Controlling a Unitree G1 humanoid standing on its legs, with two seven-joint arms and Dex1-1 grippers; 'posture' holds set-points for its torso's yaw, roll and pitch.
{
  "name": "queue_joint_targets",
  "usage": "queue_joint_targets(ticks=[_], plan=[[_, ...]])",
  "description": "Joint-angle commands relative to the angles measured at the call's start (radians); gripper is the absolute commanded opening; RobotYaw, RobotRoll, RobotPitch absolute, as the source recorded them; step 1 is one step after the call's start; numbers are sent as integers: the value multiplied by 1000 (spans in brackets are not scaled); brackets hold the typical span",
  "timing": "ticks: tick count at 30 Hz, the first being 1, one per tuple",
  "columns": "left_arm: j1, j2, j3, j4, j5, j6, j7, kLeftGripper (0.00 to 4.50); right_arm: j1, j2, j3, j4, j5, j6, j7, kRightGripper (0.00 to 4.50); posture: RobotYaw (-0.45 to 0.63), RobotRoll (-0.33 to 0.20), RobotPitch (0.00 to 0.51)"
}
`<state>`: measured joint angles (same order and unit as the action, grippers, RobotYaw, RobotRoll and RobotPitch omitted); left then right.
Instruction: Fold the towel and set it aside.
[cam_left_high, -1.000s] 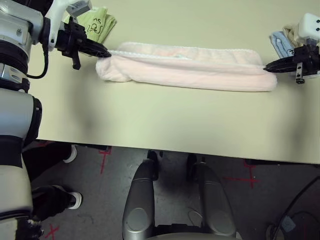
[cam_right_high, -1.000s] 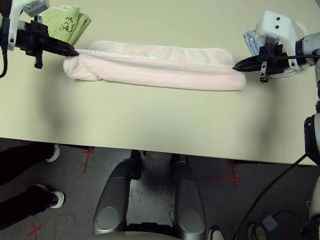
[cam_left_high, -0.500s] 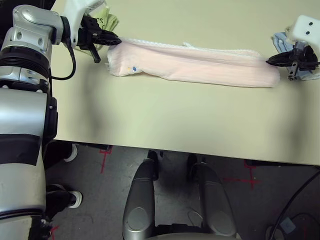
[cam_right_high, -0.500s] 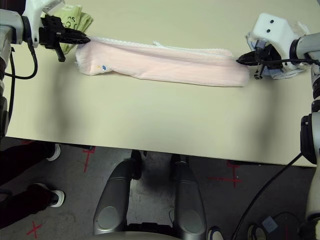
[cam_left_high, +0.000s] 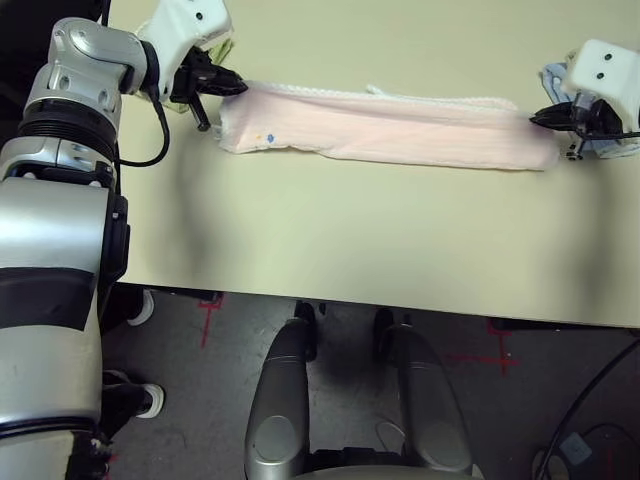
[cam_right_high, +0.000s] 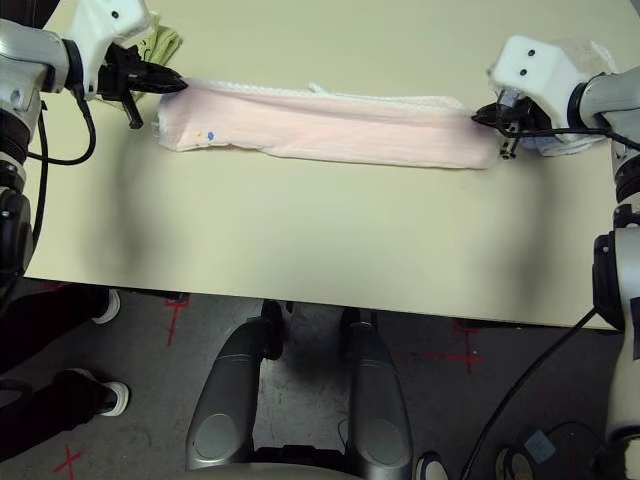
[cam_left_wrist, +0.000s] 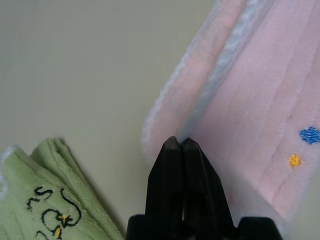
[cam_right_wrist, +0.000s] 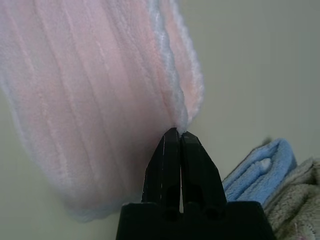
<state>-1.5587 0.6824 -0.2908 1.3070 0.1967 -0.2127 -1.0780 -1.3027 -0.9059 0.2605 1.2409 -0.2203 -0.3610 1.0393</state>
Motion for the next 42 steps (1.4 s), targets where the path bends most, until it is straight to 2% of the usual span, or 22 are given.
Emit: queue_joint_targets(ticks=[1, 11, 24, 27, 30, 34, 37, 42], plan=[[8, 23, 13, 27, 48, -18, 53, 38, 12, -26, -14, 43, -33, 13, -18, 0, 77, 0, 397], [25, 24, 16, 33, 99, -53, 107, 38, 1, 2, -26, 47, -36, 19, -63, 0, 81, 0, 400], [48, -3, 54, 36, 107, -65, 165, 38, -9, 22, -33, 31, -41, 33, -70, 0, 80, 0, 401], [49, -7, 61, 35, 111, -76, 161, 678, 0, 18, -40, 23, -44, 32, -67, 0, 78, 0, 400], [49, -10, 74, 34, 107, -82, 159, 1792, 11, 17, -48, 15, -44, 22, -78, 0, 75, 0, 397], [38, -7, 127, 30, 76, -84, 177, 3300, 12, 25, -102, 7, -4, -19, -142, 1173, 68, 0, 395], [27, 13, 179, 21, 43, -82, 157, 4438, 1, 60, -224, -4, 119, -59, -124, 2281, 64, 0, 395], [35, 57, 208, -1, 28, -97, 58, 4500, -13, 59, -279, -13, 146, -92, -146, 4126, 66, 0, 396]])
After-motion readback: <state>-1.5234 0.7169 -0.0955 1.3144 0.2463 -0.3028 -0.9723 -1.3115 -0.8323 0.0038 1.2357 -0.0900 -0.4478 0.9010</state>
